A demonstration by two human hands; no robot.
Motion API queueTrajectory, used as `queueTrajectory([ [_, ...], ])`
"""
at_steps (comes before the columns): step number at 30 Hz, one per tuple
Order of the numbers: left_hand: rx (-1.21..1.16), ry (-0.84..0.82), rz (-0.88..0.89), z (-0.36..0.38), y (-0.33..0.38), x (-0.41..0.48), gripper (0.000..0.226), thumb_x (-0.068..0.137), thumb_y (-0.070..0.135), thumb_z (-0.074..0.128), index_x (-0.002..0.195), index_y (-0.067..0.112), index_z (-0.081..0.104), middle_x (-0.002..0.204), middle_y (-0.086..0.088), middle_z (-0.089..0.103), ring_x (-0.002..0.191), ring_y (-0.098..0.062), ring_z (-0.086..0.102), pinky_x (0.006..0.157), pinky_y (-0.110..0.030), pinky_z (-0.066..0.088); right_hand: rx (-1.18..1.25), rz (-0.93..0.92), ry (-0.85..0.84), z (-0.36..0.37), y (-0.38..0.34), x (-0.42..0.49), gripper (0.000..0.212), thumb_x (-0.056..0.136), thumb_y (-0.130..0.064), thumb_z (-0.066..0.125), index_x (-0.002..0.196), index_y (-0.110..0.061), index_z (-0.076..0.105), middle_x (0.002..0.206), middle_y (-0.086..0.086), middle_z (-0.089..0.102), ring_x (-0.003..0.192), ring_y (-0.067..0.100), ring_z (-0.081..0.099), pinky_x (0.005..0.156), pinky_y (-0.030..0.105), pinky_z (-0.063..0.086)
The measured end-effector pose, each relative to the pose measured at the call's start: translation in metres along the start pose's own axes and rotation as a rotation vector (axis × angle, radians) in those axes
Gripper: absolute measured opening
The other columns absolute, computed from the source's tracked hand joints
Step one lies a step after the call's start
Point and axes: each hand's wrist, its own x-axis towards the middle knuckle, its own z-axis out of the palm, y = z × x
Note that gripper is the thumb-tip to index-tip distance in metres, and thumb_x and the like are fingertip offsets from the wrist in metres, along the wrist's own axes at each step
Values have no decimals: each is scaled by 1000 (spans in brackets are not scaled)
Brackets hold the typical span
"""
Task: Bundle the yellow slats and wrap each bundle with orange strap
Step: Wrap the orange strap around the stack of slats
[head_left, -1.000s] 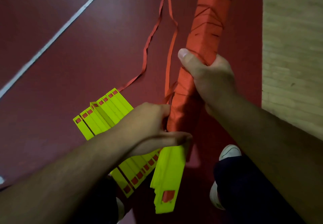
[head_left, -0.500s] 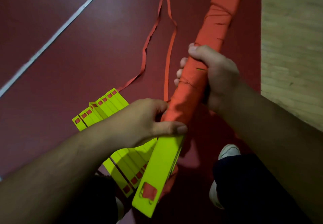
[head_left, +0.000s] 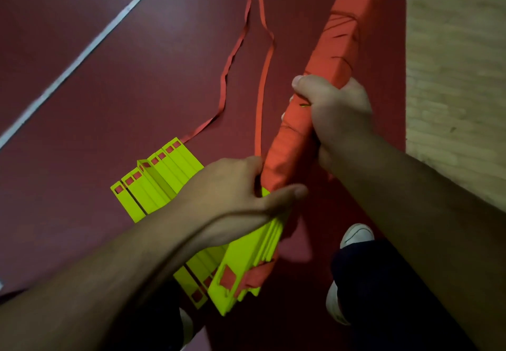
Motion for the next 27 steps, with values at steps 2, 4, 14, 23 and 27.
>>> queueTrajectory([
  [2,31,51,-14,1,0,1,63,70,87,39,77,25,50,64,4,55,63,-16,54,57,-37,41,11,1,1,-1,0,1,18,68,-26,72,76,-12,64,71,12,60,67,31,60,67,59,55],
  [4,-73,34,23,-3,-1,3,59,75,80,48,79,22,54,62,5,58,59,-14,55,56,-36,41,138,60,-69,-3,-5,-2,24,72,-32,73,82,-11,65,76,12,60,71,30,59,72,51,54],
  [14,-507,-244,115,-13,-16,3,65,73,76,55,82,12,64,71,-14,60,64,-26,55,63,-44,49,370,306,-459,-4,-16,-20,10,93,-29,58,93,-19,57,75,5,58,61,20,57,60,35,53],
  [23,-80,-5,1,-22,-20,-4,78,56,96,40,75,24,64,51,6,54,50,-8,50,47,-28,32,220,158,-253,7,-5,-15,12,88,-15,66,91,-14,55,72,13,54,58,26,55,58,43,51],
  [27,-45,24,-11,-15,-13,-6,68,57,90,50,74,25,59,57,2,58,55,-11,54,51,-35,38,-6,-4,-59,8,0,-10,33,66,-35,78,92,-20,64,77,2,65,71,23,63,73,54,57],
])
